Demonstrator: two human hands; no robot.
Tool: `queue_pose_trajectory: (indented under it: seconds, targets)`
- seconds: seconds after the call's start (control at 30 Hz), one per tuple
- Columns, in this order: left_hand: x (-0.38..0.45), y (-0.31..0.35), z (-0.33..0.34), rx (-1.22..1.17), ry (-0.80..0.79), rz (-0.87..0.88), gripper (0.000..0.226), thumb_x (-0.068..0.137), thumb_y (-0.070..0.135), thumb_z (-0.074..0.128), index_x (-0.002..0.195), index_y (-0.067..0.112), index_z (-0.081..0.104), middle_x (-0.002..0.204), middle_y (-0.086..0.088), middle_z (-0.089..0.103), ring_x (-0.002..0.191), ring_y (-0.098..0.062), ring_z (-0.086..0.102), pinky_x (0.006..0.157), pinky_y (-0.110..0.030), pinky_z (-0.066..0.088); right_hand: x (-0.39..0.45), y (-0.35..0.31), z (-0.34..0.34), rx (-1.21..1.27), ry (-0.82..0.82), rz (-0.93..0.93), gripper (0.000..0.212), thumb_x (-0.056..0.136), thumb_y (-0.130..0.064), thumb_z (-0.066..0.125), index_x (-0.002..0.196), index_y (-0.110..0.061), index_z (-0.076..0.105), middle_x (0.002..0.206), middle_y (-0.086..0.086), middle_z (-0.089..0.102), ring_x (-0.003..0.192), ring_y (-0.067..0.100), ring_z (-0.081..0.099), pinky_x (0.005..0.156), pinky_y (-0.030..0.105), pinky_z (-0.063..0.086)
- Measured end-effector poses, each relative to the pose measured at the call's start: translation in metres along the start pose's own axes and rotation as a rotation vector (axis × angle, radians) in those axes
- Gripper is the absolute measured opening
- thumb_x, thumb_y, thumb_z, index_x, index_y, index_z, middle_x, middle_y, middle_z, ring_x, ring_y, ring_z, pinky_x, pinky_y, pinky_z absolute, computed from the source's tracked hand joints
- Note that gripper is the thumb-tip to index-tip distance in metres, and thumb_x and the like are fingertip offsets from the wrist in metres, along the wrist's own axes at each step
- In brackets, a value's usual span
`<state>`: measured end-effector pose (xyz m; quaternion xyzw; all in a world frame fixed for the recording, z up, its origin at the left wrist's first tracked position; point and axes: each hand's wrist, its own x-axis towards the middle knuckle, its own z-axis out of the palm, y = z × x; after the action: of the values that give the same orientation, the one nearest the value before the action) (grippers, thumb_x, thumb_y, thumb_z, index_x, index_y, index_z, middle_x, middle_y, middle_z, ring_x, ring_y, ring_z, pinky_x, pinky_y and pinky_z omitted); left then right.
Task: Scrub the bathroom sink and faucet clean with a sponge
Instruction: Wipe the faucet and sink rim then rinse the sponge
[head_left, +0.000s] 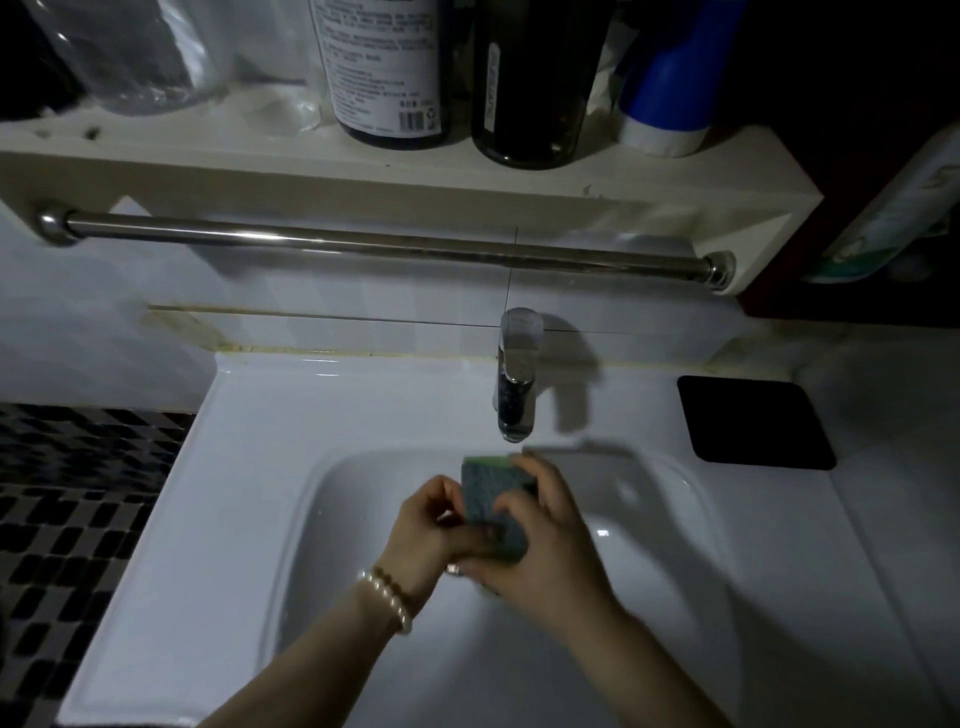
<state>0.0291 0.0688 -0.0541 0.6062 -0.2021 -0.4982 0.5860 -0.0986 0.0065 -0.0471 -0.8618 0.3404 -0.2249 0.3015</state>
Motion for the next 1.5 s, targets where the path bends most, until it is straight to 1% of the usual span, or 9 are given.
queue_pose_trajectory:
  seconds: [0.2, 0.3, 0.4, 0.57, 0.7, 0.93, 1.1, 1.3, 1.5]
  targets:
    - [0.003, 0.002, 0.024, 0.251, 0.002, 0.117, 0.03, 0.063, -0.018, 0.073, 0.07, 0.006, 0.056, 0.073, -0.006, 0.057, 0.072, -0.017, 0.056, 0.068, -0.03, 0.05, -0.019, 0.009, 0.019, 0.357, 0.311, 0.42, 0.068, 0.056, -0.007, 0.082, 0.113, -0.021, 0.047, 0.119, -0.01, 0.045, 0.107, 0.012, 0.056, 0.08, 0.009, 0.046]
    - [0.007, 0.016, 0.038, 0.214, -0.063, 0.142, 0.018, 0.071, -0.012, 0.07, 0.076, 0.003, 0.063, 0.077, -0.008, 0.064, 0.074, -0.014, 0.06, 0.07, -0.023, 0.051, -0.005, 0.006, 0.013, 0.647, 0.437, 0.491, 0.067, 0.061, -0.002, 0.076, 0.103, -0.042, 0.042, 0.103, -0.017, 0.058, 0.088, -0.003, 0.063, 0.063, 0.011, 0.05]
    - [0.012, 0.026, 0.035, 0.053, -0.065, 0.135, 0.019, 0.078, -0.016, 0.056, 0.079, 0.001, 0.065, 0.078, -0.009, 0.068, 0.077, -0.019, 0.065, 0.072, -0.027, 0.054, 0.011, 0.005, 0.005, 0.836, 0.587, 0.476, 0.053, 0.066, -0.008, 0.069, 0.103, -0.035, 0.043, 0.107, -0.007, 0.057, 0.097, 0.009, 0.059, 0.073, 0.014, 0.048]
    - [0.027, 0.02, 0.004, -0.204, 0.288, 0.037, 0.024, 0.084, -0.006, 0.046, 0.072, 0.007, 0.062, 0.066, -0.001, 0.068, 0.064, -0.018, 0.064, 0.06, -0.028, 0.051, 0.018, -0.012, 0.016, 1.012, 0.426, 0.481, 0.041, 0.065, -0.011, 0.055, 0.105, -0.021, 0.053, 0.103, 0.001, 0.06, 0.091, 0.011, 0.057, 0.071, 0.014, 0.047]
    - [0.036, 0.011, -0.011, -0.204, 0.323, -0.05, 0.023, 0.085, 0.0, 0.046, 0.072, 0.01, 0.063, 0.065, 0.001, 0.068, 0.063, -0.016, 0.061, 0.059, -0.026, 0.047, -0.01, -0.011, 0.026, 0.991, 0.265, 0.448, 0.026, 0.062, -0.033, 0.063, 0.082, -0.016, 0.061, 0.078, -0.007, 0.064, 0.064, 0.003, 0.056, 0.057, 0.013, 0.043]
    - [0.057, 0.01, 0.005, -0.136, 0.245, -0.09, 0.022, 0.084, 0.005, 0.047, 0.079, 0.011, 0.067, 0.078, 0.0, 0.072, 0.078, -0.021, 0.062, 0.072, -0.031, 0.05, 0.035, 0.067, 0.011, 1.334, 0.598, 0.82, 0.031, 0.086, -0.002, 0.036, 0.088, -0.019, 0.061, 0.082, 0.004, 0.059, 0.075, 0.019, 0.052, 0.062, 0.028, 0.039]
    - [0.073, 0.009, 0.013, -0.135, 0.22, -0.085, 0.023, 0.086, 0.008, 0.046, 0.088, 0.013, 0.069, 0.085, 0.002, 0.074, 0.091, -0.023, 0.064, 0.072, -0.031, 0.049, 0.105, 0.092, -0.008, 1.104, 0.44, 0.629, 0.042, 0.065, -0.023, 0.05, 0.106, -0.029, 0.058, 0.099, -0.005, 0.063, 0.088, 0.011, 0.059, 0.071, 0.022, 0.045]
    - [0.087, 0.003, 0.01, -0.127, 0.233, -0.103, 0.023, 0.085, 0.008, 0.048, 0.086, 0.015, 0.069, 0.084, 0.001, 0.073, 0.088, -0.022, 0.064, 0.075, -0.032, 0.05, 0.154, 0.097, 0.015, 0.815, 0.137, 0.453, 0.03, 0.095, -0.011, 0.047, 0.117, -0.026, 0.06, 0.103, -0.001, 0.065, 0.081, 0.003, 0.061, 0.061, 0.01, 0.048]
    - [0.091, 0.0, 0.006, -0.131, 0.273, -0.137, 0.016, 0.083, 0.004, 0.056, 0.089, 0.012, 0.068, 0.088, -0.005, 0.071, 0.088, -0.022, 0.064, 0.07, -0.029, 0.049, 0.114, 0.097, 0.067, 0.432, 0.32, 0.397, 0.032, 0.092, -0.008, 0.054, 0.121, -0.017, 0.049, 0.113, 0.001, 0.054, 0.1, 0.015, 0.054, 0.081, 0.023, 0.049]
